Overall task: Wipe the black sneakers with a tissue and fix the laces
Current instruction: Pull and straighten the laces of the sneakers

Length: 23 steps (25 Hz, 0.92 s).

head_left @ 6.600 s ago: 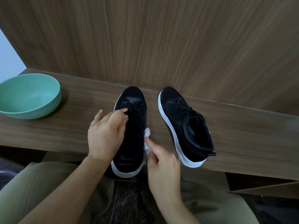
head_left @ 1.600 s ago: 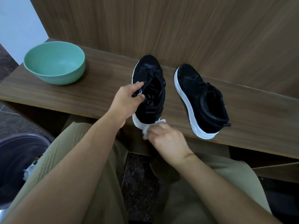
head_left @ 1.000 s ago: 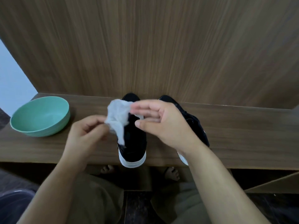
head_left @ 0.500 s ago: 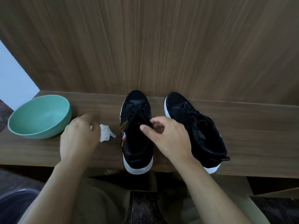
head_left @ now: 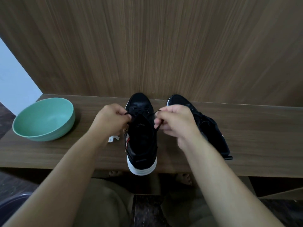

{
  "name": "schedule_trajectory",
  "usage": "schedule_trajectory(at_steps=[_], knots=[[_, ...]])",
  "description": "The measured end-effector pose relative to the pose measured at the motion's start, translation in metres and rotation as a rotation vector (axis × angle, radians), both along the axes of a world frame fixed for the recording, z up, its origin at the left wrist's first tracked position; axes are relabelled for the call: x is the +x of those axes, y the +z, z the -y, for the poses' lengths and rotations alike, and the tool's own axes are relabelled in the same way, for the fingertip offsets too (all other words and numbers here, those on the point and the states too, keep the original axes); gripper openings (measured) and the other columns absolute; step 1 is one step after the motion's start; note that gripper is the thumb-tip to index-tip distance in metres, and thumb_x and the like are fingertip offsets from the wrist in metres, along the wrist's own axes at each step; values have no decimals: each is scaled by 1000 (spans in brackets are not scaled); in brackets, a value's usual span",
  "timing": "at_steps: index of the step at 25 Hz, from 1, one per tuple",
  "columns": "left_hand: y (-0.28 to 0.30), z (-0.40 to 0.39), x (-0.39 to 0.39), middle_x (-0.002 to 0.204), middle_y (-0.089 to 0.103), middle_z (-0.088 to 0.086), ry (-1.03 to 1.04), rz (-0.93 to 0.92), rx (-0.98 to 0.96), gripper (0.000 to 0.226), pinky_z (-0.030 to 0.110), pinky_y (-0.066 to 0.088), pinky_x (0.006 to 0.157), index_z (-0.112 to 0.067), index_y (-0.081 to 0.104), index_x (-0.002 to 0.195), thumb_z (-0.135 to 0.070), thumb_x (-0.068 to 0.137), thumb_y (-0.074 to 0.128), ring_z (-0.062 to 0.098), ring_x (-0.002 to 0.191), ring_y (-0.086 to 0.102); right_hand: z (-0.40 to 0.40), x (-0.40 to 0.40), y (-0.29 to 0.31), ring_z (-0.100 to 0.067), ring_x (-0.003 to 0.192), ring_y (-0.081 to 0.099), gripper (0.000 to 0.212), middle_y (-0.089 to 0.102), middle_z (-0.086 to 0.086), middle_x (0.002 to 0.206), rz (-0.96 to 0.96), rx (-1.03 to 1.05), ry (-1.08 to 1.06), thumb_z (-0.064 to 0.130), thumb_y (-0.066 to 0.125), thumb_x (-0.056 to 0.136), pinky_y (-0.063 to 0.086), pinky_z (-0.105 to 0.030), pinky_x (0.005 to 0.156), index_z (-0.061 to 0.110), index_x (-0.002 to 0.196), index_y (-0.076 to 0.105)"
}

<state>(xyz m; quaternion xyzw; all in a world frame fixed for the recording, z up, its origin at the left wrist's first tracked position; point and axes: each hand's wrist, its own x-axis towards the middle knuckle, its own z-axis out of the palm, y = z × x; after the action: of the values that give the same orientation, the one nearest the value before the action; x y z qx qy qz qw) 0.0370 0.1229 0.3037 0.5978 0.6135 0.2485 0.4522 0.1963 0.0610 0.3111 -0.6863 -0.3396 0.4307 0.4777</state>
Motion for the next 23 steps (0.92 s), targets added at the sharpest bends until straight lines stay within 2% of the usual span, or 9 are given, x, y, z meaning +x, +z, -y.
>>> schedule_trajectory(at_steps=[2, 6, 8, 11, 14, 17, 19, 21, 23], knots=[[17, -1, -3, 79, 69, 5, 0, 193, -169, 8, 29, 50, 63, -13, 59, 90, -18, 92, 54, 19, 72, 65, -1, 8, 22, -11, 51, 61, 11, 60, 3, 57, -257, -7, 41, 8, 61, 85, 58, -31, 67, 18, 80, 64], [49, 0, -10, 63, 63, -3, -1, 354, -214, 10, 31, 51, 63, -19, 61, 95, -14, 92, 52, 7, 51, 62, -4, 25, 66, -12, 57, 67, 17, 68, 0, 65, -179, 25, 90, 7, 54, 88, 58, -29, 60, 12, 98, 67], [66, 0, -13, 76, 72, 1, -20, 430, -207, 23, 32, 55, 61, -16, 61, 104, -4, 91, 46, 5, 48, 61, -5, 30, 81, -14, 66, 71, 31, 72, -3, 76, -158, 46, 131, -3, 43, 84, 59, -29, 61, 8, 99, 68], [90, 2, -16, 97, 74, 6, -121, 509, -164, 39, 29, 59, 61, -10, 63, 110, 8, 88, 36, 10, 67, 71, -4, 34, 96, -15, 77, 73, 47, 75, -3, 87, -184, 101, 197, -18, 39, 77, 58, -25, 63, 11, 100, 69], [102, 3, -17, 94, 75, 0, -199, 427, 40, 25, 23, 58, 63, -14, 66, 106, -1, 89, 53, 9, 82, 71, -5, 33, 101, -12, 85, 72, 35, 75, 1, 90, -135, 214, 158, -11, 59, 79, 55, -22, 64, 15, 99, 70], [103, -5, -17, 70, 69, 1, -164, 165, 365, 10, 14, 47, 47, -17, 70, 86, -17, 88, 61, 2, 57, 63, -14, 31, 98, -11, 85, 71, 22, 75, 2, 83, 70, 348, -39, 0, 70, 77, 52, -20, 63, 19, 88, 72], [99, -15, -13, 69, 60, 1, -106, 129, 454, 25, 20, 45, 54, -19, 70, 79, -27, 94, 52, 6, 59, 55, -23, 31, 91, -14, 86, 70, 14, 75, 3, 79, 135, 372, -108, 9, 72, 78, 51, -26, 75, 22, 82, 74], [93, -21, -6, 84, 63, 0, -23, 373, 289, 34, 29, 50, 74, -17, 65, 79, -36, 96, 43, 10, 77, 61, -33, 32, 86, -16, 88, 68, 5, 74, 2, 83, 74, 318, -194, 21, 71, 82, 50, -33, 87, 23, 81, 75], [87, -25, 0, 68, 57, -2, 92, 724, 71, 35, 35, 53, 76, -15, 55, 77, -37, 98, 39, 11, 66, 60, -38, 33, 86, -16, 87, 64, 13, 70, 1, 90, -107, 251, -260, 26, 62, 90, 50, -32, 83, 21, 87, 73]])
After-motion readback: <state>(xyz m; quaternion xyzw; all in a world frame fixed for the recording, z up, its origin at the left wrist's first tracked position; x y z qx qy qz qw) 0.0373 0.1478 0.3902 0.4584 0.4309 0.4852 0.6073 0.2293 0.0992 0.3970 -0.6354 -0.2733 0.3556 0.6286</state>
